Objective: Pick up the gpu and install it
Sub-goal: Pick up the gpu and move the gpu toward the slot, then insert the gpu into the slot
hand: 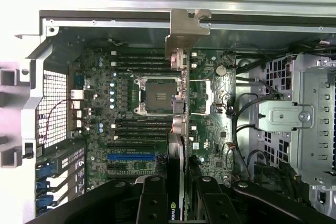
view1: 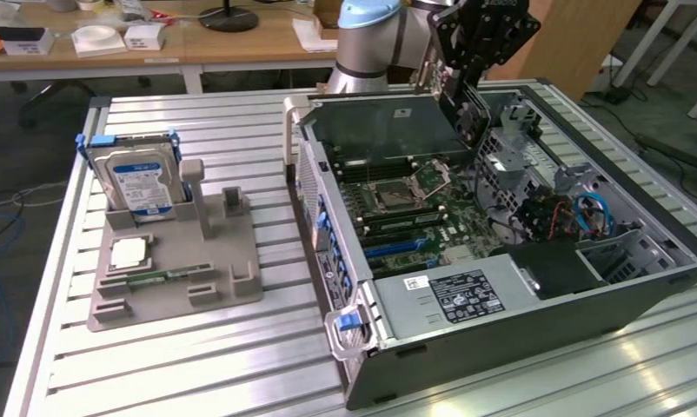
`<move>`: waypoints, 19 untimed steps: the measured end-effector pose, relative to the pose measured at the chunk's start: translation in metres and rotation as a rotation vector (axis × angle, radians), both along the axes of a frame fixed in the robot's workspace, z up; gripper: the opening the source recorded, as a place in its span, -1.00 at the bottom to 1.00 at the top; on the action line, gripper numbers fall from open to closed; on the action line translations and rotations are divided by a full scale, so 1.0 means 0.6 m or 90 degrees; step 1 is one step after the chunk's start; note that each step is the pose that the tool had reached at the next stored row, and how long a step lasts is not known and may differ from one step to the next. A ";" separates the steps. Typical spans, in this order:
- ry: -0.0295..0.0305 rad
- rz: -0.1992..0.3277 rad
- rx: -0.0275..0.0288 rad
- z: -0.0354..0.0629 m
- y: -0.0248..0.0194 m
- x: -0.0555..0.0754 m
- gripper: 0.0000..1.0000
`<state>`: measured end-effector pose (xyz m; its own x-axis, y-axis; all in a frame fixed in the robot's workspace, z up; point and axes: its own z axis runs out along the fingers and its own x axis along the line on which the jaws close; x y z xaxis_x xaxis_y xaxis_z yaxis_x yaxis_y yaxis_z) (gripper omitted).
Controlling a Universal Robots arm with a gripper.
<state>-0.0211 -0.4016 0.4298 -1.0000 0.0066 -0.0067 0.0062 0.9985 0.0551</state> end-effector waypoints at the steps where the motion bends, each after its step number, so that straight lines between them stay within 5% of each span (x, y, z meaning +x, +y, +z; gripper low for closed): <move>1: 0.0000 0.000 0.0000 0.000 0.0000 0.000 -0.47; 5: 0.0000 0.004 0.0000 0.000 0.0000 0.000 -0.47; 19: 0.0000 0.126 0.0000 0.000 0.0000 0.000 -0.47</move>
<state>-0.0212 -0.4016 0.4298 -0.9817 -0.1906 -0.0067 -0.1906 0.9801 0.0551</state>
